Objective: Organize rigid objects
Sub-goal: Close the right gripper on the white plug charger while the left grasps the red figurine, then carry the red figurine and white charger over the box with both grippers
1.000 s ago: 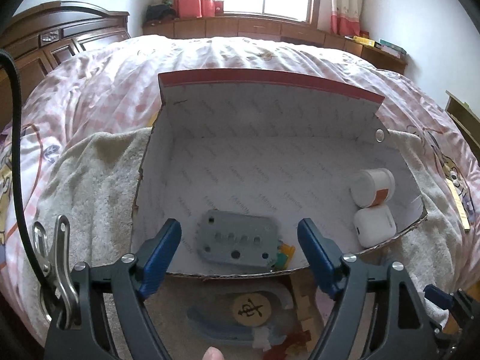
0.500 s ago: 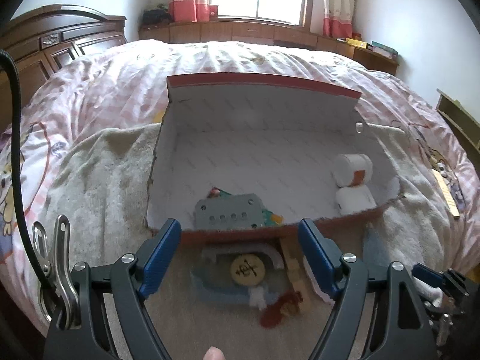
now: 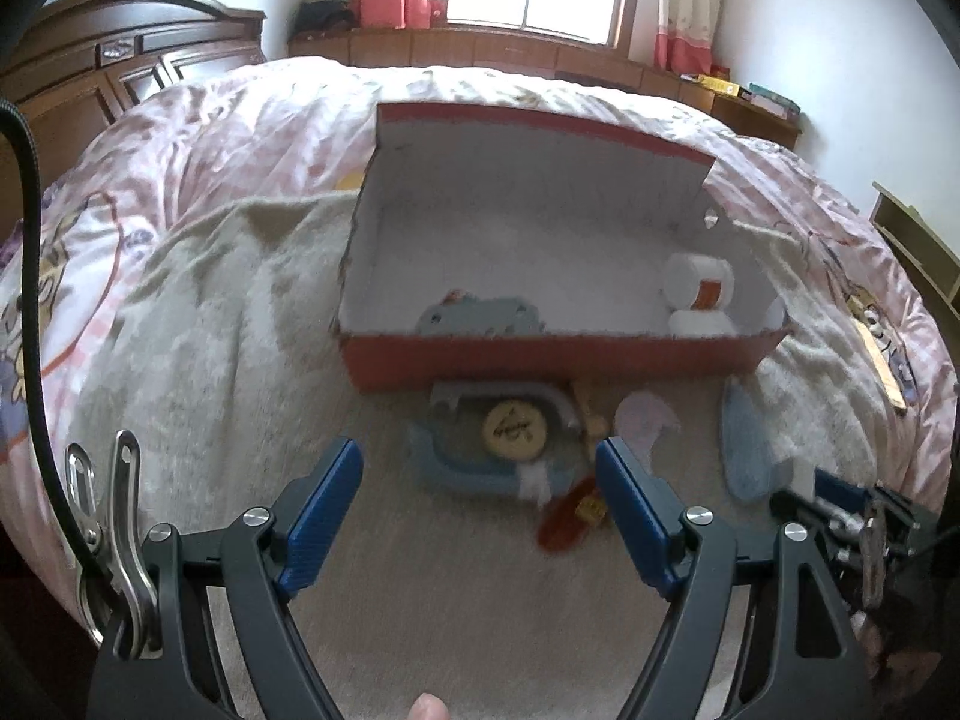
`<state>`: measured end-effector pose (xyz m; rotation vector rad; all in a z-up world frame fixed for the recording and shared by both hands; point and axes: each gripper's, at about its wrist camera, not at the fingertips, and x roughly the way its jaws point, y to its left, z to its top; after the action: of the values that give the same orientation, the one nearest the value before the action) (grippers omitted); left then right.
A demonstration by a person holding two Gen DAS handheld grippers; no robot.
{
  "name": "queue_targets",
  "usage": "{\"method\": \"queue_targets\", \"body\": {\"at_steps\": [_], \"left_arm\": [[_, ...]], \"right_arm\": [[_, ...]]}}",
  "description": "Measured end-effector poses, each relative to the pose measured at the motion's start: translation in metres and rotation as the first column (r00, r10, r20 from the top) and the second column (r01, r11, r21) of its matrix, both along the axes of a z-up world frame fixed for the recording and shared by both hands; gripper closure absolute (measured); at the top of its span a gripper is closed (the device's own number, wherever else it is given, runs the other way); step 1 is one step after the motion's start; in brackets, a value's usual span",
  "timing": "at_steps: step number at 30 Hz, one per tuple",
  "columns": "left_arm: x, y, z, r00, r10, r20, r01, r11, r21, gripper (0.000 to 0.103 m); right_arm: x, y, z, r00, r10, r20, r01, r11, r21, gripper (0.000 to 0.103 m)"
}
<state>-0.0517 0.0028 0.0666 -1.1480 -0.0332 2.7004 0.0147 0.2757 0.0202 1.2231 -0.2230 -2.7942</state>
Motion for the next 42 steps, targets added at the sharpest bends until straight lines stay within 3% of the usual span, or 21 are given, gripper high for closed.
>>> {"method": "queue_targets", "body": {"at_steps": [5,8,10,17,22,24,29,33,36,42], "left_arm": [[0.002,-0.008,-0.015,0.999,0.017,0.05,-0.018,1.0,0.014,0.021],[0.003,-0.005,-0.02,0.998,0.011,0.063,-0.013,1.0,0.023,0.021],[0.005,0.0,-0.023,0.997,0.0,0.071,-0.002,1.0,0.028,0.021],[0.005,0.02,-0.036,0.994,-0.032,0.106,0.032,0.999,0.005,0.022],[0.003,0.025,-0.041,0.994,-0.009,0.111,0.011,1.0,-0.014,0.037],[0.003,0.028,-0.039,0.995,-0.026,0.101,0.027,1.0,-0.008,0.049],[0.0,0.038,-0.039,0.995,-0.065,0.077,0.066,0.998,-0.013,0.061],[-0.001,0.045,-0.04,0.996,-0.078,0.044,0.08,0.996,-0.042,0.064],[-0.001,0.045,-0.04,0.997,-0.072,0.039,0.075,0.995,-0.059,0.081],[0.004,0.036,-0.037,0.996,-0.071,0.058,0.073,0.997,-0.035,0.083]], "right_arm": [[-0.002,-0.001,-0.001,1.0,0.003,-0.015,-0.003,1.0,0.004,0.047],[-0.001,-0.001,-0.002,1.0,0.002,-0.021,-0.002,1.0,0.015,0.054],[0.0,-0.001,-0.002,1.0,0.002,-0.029,-0.002,1.0,0.023,0.064],[0.002,0.0,0.0,0.999,0.009,-0.031,-0.008,0.999,0.034,0.072],[0.008,-0.005,0.0,0.999,0.048,-0.021,-0.047,0.999,0.005,0.073],[0.009,-0.008,-0.002,0.998,0.065,-0.015,-0.065,0.998,-0.01,0.073],[0.011,-0.013,-0.004,0.996,0.082,-0.018,-0.082,0.997,-0.011,0.074],[0.011,-0.012,-0.006,0.996,0.084,-0.017,-0.084,0.996,-0.016,0.073],[0.011,-0.012,-0.006,0.996,0.085,-0.017,-0.085,0.996,-0.013,0.073],[0.011,-0.012,-0.006,0.996,0.086,-0.017,-0.086,0.996,-0.015,0.073]]}}
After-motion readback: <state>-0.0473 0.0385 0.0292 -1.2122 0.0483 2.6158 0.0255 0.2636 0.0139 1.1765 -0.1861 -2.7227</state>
